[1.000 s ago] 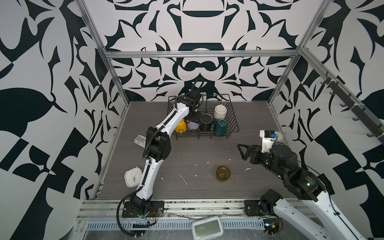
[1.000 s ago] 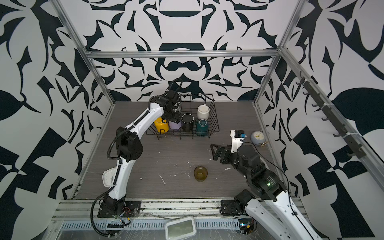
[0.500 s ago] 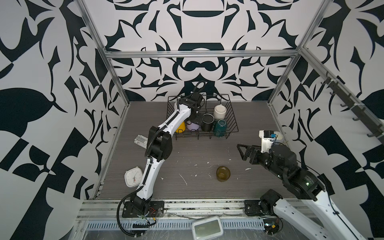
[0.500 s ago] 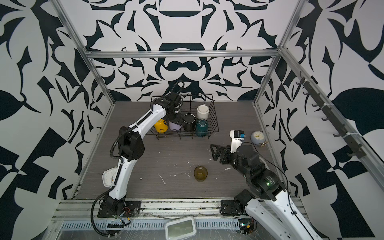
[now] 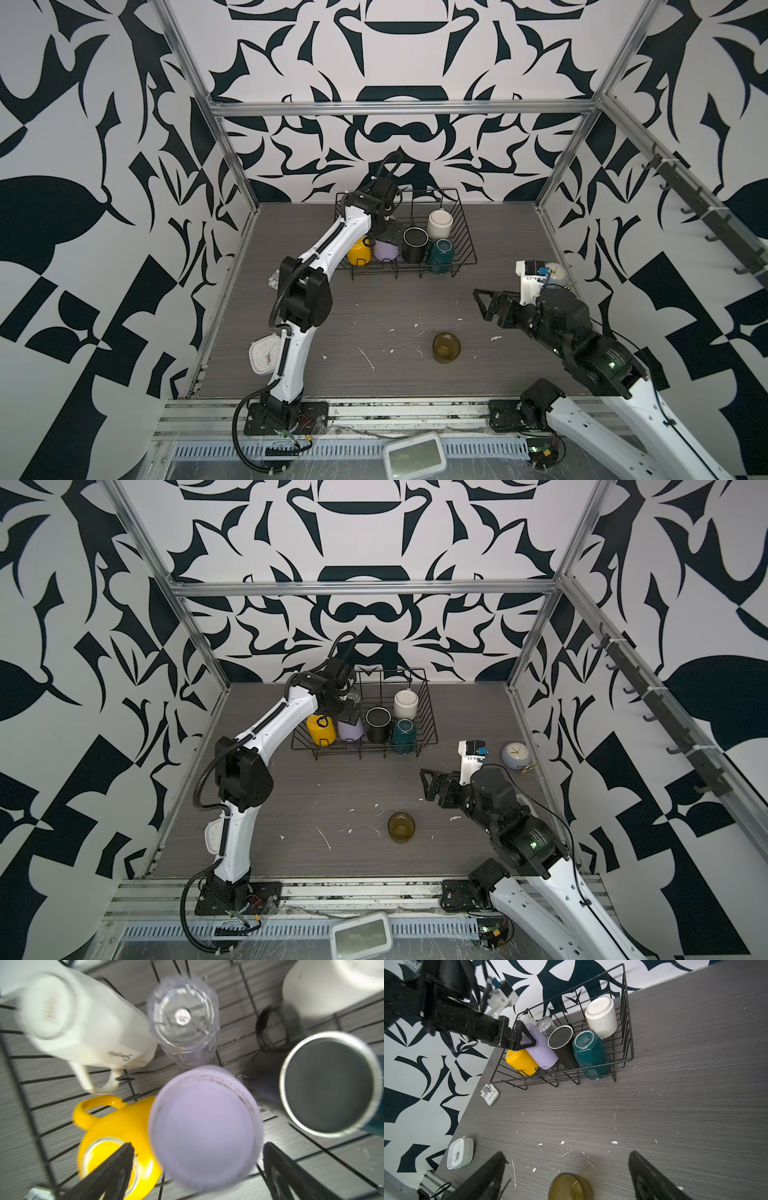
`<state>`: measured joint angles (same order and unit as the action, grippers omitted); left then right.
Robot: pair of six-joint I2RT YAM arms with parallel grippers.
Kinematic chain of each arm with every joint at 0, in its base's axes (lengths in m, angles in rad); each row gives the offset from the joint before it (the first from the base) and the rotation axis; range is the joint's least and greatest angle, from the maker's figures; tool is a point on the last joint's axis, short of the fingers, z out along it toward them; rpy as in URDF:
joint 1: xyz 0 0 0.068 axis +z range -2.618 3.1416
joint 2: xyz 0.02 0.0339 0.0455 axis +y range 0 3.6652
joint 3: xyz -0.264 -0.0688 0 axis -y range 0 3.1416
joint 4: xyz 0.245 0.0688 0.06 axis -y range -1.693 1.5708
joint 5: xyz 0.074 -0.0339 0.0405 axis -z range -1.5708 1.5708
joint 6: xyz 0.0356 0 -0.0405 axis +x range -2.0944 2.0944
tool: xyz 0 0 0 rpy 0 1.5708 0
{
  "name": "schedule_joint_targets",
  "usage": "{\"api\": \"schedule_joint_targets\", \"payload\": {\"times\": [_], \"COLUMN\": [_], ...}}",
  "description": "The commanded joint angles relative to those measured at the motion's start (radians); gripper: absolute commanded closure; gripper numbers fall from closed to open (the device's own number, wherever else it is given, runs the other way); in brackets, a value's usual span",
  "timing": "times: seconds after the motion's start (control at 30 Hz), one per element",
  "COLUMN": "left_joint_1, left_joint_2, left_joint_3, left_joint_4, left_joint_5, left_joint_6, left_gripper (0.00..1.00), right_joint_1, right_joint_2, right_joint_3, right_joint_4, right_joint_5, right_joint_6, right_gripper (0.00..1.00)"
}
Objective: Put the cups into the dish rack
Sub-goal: 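Open and raise the left gripper while the right gripper reaches the amber glass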
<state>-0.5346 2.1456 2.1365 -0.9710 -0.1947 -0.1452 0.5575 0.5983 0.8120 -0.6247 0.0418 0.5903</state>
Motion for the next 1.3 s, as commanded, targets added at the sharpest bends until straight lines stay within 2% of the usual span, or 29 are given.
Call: {"api": "schedule_joint_targets", "payload": {"times": [0.0, 0.2, 0.37, 0.6, 0.83, 1.07, 1.27], "left_joint_1": [0.005, 0.005, 0.006, 0.016, 0.040, 0.065, 0.090], "left_joint_2": [-0.117, -0.302, -0.484, -0.725, -0.916, -1.040, -1.124], "left_joint_3": [-0.050, -0.205, -0.390, -0.652, -0.820, -0.920, -0.995], "left_joint_4": [0.073, 0.267, 0.451, 0.658, 0.728, 0.725, 0.715], "left_joint_5": [0.005, -0.011, -0.022, -0.041, -0.063, -0.100, -0.105], "left_joint_6": [-0.038, -0.069, -0.086, -0.113, -0.160, -0.179, -0.200], "left_gripper": [0.01, 0.01, 0.01, 0.01, 0.01, 0.01, 0.01], "right_joint_1": [0.002, 0.005, 0.031, 0.178, 0.355, 0.381, 0.380], "right_joint_2": [0.058, 0.202, 0.224, 0.226, 0.344, 0.397, 0.430], "right_joint_3": [0.053, 0.093, 0.050, -0.041, -0.068, -0.098, -0.126], "right_joint_4": [-0.063, -0.170, -0.197, -0.179, -0.159, -0.136, -0.078], "right_joint_5": [0.011, -0.051, -0.054, -0.003, 0.112, 0.193, 0.181], "right_joint_6": [-0.037, -0.070, -0.041, 0.071, 0.169, 0.207, 0.221], "right_gripper": [0.08, 0.18, 0.27, 0.35, 0.41, 0.51, 0.56]}}
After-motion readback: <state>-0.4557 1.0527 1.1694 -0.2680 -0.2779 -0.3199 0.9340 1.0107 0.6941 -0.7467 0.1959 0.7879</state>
